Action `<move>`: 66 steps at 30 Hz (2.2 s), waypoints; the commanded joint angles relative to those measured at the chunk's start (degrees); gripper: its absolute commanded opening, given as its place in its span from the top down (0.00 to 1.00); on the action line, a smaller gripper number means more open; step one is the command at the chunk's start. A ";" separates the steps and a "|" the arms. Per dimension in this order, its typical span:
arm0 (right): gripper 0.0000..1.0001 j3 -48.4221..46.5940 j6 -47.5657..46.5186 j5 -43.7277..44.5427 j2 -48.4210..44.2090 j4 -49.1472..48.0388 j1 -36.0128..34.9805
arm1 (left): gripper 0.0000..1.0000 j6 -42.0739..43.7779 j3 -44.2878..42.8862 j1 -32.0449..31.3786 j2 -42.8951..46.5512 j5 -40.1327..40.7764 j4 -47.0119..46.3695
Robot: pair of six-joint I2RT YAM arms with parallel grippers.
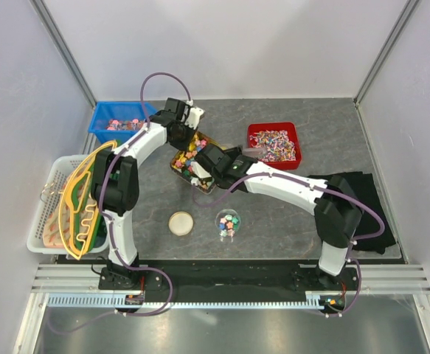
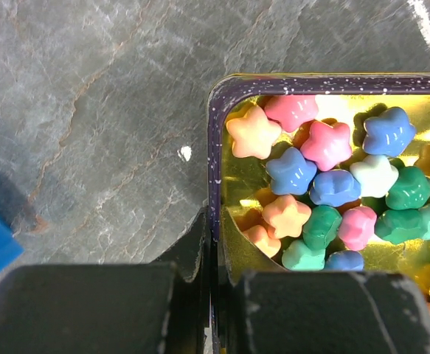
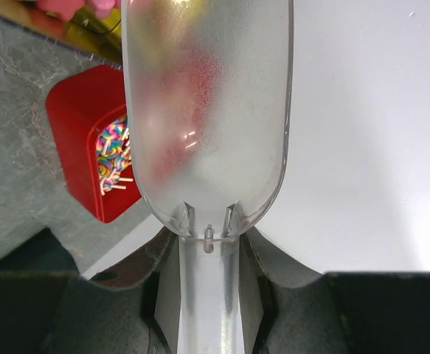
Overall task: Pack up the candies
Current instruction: Scoop the fake candies from the storage box.
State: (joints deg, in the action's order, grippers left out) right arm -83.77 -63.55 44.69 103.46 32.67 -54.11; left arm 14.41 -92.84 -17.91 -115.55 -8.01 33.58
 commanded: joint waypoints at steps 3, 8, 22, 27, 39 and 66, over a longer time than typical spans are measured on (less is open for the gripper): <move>1.00 -3.86 -8.07 6.55 5.16 -4.45 0.14 | 0.98 1.05 0.99 -0.46 5.77 3.09 -3.61; 1.00 -6.66 -10.80 9.27 8.95 -4.54 1.46 | 0.98 1.23 1.61 -0.46 6.03 5.02 -3.88; 1.00 -9.22 -18.88 12.97 15.28 -4.54 2.95 | 0.98 1.32 4.86 -0.46 8.49 5.73 -7.30; 1.00 -9.40 -22.05 12.18 15.98 -4.72 2.87 | 0.98 1.49 6.44 -0.46 10.43 4.94 -9.59; 1.00 -6.41 -27.42 8.49 15.81 -4.72 1.20 | 0.98 1.14 8.29 -0.46 11.84 3.18 -11.52; 1.00 -16.08 -22.06 -15.77 17.12 19.63 4.97 | 0.98 0.70 8.90 -0.46 11.04 1.95 -11.96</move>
State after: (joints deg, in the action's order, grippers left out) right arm -98.24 -86.13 33.85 118.30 44.93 -50.02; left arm 16.51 -82.50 -18.76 -108.33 -3.11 26.50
